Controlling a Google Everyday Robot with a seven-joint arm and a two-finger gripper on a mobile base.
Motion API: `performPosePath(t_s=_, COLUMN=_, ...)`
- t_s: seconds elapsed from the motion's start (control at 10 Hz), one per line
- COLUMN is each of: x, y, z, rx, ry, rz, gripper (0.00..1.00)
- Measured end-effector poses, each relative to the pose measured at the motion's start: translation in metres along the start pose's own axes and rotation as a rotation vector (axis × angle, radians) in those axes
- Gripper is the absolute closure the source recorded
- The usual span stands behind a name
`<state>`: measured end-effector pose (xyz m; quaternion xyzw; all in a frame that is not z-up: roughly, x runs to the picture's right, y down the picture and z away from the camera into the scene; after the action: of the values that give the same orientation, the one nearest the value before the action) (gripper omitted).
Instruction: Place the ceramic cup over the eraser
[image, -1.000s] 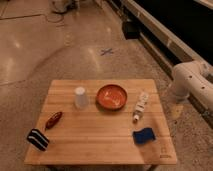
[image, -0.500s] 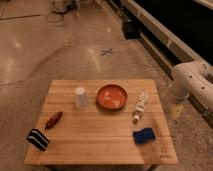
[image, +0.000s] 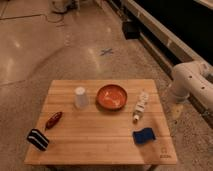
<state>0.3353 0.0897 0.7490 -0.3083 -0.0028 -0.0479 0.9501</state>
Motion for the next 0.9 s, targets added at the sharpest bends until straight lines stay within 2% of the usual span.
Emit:
performPosePath(t_s=0.2, x=-0.004, y=-0.005, z=0.0, rx=0.004, ry=-0.014, rz=0.001, gripper=0.2)
performPosePath(t_s=0.6, x=-0.053, y=-0.05, z=0.003, rx=0.036, ry=-0.102, rz=-0.047, gripper=0.2)
performPosePath(t_s=0.9, x=-0.09, y=-0.082, z=0.004, rx=0.057, ry=-0.134, rz=-0.116, gripper=0.2)
